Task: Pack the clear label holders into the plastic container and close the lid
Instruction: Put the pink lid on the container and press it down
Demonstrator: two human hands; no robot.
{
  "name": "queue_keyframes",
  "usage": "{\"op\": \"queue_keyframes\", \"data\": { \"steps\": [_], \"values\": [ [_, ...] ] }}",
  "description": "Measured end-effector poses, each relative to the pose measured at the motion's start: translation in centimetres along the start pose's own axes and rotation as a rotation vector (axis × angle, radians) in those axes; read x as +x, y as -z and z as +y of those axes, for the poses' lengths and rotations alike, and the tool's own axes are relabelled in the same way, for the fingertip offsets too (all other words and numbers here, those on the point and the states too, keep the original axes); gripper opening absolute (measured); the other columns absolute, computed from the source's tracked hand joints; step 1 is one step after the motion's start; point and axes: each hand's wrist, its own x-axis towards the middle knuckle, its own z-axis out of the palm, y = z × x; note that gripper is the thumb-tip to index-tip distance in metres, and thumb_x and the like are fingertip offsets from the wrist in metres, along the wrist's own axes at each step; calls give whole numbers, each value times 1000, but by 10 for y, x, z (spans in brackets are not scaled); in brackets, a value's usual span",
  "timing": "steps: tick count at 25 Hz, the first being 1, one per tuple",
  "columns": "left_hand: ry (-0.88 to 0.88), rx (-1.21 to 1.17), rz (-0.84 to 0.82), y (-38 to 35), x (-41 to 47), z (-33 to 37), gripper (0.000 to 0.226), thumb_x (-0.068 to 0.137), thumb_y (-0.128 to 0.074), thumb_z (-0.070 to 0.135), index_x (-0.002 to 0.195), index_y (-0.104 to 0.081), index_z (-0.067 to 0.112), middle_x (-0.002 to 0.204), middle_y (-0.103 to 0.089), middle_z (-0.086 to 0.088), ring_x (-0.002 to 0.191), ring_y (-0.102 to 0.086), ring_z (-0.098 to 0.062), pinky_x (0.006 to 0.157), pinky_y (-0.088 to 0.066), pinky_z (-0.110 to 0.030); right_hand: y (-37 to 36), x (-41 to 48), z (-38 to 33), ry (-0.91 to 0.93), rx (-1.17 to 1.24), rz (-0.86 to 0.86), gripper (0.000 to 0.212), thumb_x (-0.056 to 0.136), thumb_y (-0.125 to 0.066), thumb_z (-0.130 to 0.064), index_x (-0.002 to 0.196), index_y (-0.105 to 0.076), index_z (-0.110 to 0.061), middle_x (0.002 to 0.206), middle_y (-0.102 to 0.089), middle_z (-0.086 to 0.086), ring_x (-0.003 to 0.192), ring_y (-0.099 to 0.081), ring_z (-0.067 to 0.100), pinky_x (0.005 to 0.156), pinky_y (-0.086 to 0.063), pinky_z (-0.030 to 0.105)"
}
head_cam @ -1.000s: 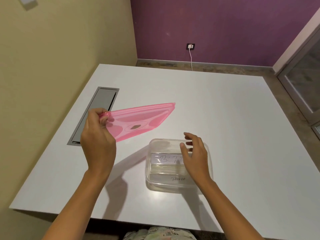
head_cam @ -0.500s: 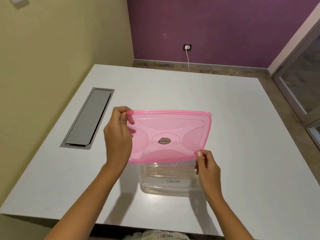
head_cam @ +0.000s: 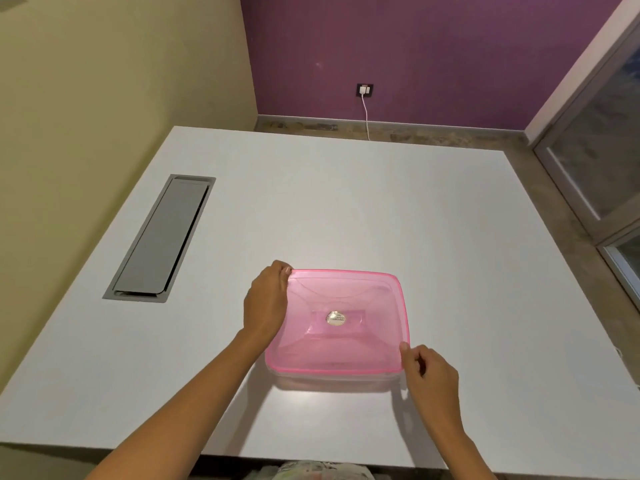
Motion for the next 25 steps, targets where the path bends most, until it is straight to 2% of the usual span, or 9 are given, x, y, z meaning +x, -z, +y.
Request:
{"op": "queue_keyframes", "data": {
  "steps": [3,9,12,15,17,19,21,22,25],
  "values": [
    [3,51,-14,-10,1,-4,27,99,-31,22,98,-57,15,93,-63,-6,84,-58,-27,71,-49,-41,-1,2,0,16,-77,7,50,97,-47,-33,58,-44,-1,53,-45,9,51,-36,14,51,-31,27],
    [-62,172,-31,-19,3,-1,25,99,-36,20,98,-59,12,94,-55,-5,84,-54,-26,64,-47,-36,-6,-3,11,-53,-129,-48,52,99,-41,-33,60,-47,2,56,-47,6,51,-38,14,50,-30,27],
    [54,-17,-53,-23,4,-4,20,97,-39,23,93,-56,14,90,-49,6,84,-51,-24,61,-39,-28,-8,-4,9,-71,-152,-55,50,99,-41,-31,61,-49,1,58,-51,9,52,-43,16,51,-34,28],
    [223,-289,-22,-26,3,-1,21,94,-42,29,89,-56,15,92,-53,6,93,-51,-27,75,-41,-37,-9,-3,7,-46,-255,-44,46,100,-41,-26,59,-48,-6,59,-51,6,53,-48,18,50,-35,28],
    [63,-43,-2,-27,-1,-6,22,97,-40,25,91,-57,14,100,-51,2,96,-47,-27,80,-34,-33,-8,-4,3,7,-413,-74,39,99,-42,-21,61,-45,-11,61,-49,3,54,-45,16,48,-32,24],
    [-90,240,17,-28,-3,-12,24,99,-38,20,99,-59,10,108,-52,-10,97,-44,-30,81,-32,-35,-7,-6,-5,79,-577,-135,26,94,-52,-9,67,-54,-9,63,-55,7,56,-50,20,47,-36,28],
    [-68,295,-7,-27,-1,-14,28,100,-36,21,105,-61,9,113,-54,-15,99,-45,-33,82,-33,-40,-7,-8,-8,134,-668,-134,21,80,-65,7,63,-59,-2,57,-57,11,47,-53,24,39,-38,29],
    [-46,301,-31,-27,-2,-15,30,100,-35,24,109,-60,10,115,-54,-15,101,-45,-33,83,-34,-41,-8,-8,-10,133,-700,-138,19,81,-64,6,65,-60,-3,60,-58,12,48,-54,25,39,-40,31],
    [-21,257,-105,-28,-6,-18,35,100,-35,31,121,-54,9,117,-53,-18,105,-46,-35,86,-41,-43,-8,-2,-11,42,-648,-141,24,100,-38,-19,93,-58,-9,89,-58,7,70,-58,21,56,-46,30]
  ]
}}
